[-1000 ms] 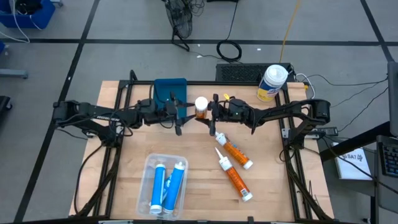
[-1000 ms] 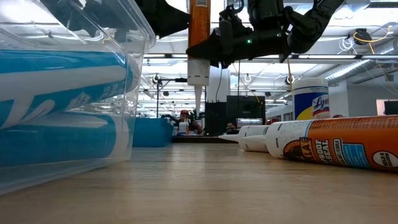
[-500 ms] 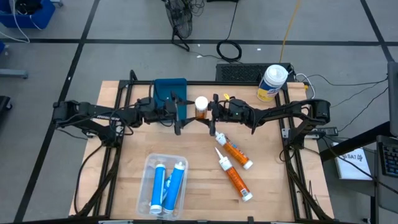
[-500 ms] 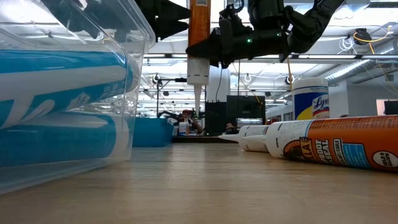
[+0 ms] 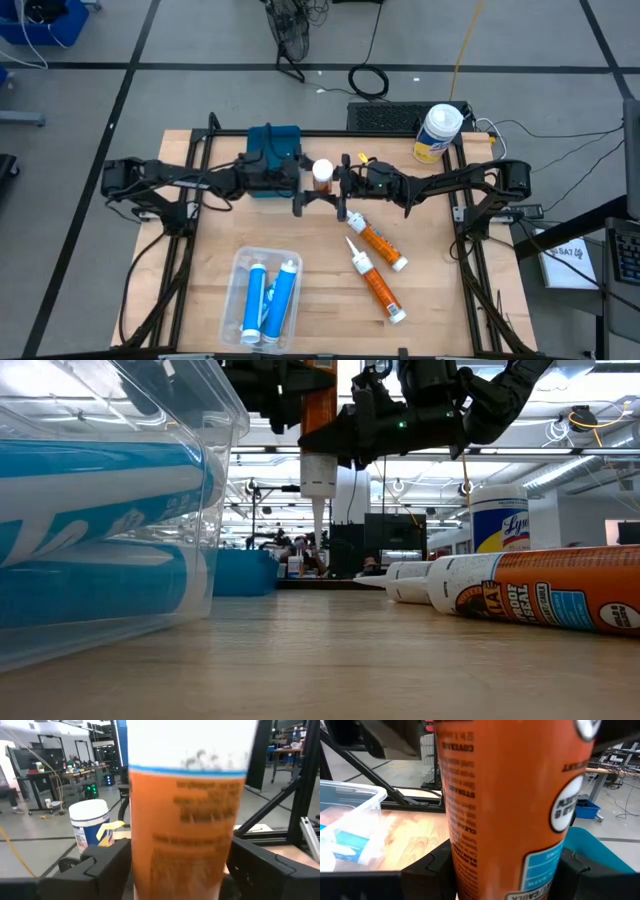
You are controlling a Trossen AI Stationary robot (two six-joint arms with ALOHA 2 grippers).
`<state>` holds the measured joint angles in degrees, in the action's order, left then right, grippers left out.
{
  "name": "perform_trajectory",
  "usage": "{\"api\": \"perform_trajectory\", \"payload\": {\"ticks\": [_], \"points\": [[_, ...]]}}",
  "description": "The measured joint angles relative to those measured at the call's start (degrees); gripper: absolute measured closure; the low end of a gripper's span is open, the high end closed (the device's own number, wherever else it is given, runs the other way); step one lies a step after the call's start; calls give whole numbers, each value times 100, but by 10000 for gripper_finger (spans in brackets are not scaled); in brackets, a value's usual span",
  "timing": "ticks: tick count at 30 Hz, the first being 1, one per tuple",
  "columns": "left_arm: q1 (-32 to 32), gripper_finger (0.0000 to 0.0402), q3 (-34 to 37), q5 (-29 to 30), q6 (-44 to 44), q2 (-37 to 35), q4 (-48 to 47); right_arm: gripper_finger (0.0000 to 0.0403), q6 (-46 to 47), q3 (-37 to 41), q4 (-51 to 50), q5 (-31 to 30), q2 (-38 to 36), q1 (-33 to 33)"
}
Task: Pick & place silicon tubes, Sealant and Lysol wipes
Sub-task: Put the right orange sealant into the blue bin
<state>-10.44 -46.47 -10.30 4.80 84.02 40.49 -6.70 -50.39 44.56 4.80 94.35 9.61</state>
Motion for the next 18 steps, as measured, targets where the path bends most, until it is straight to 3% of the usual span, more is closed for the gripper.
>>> {"api": "perform_trajectory", "payload": {"ticks": [7, 12, 18], "points": [[2, 123, -62, -1, 131, 21, 17, 206, 0, 0, -66, 0, 0, 0], [0, 197, -62, 4, 157, 21, 2, 211, 4, 0, -66, 4, 0, -1], [2, 199, -62, 5, 429, -80, -129, 197, -57, -2, -59, -8, 0, -14]]}}
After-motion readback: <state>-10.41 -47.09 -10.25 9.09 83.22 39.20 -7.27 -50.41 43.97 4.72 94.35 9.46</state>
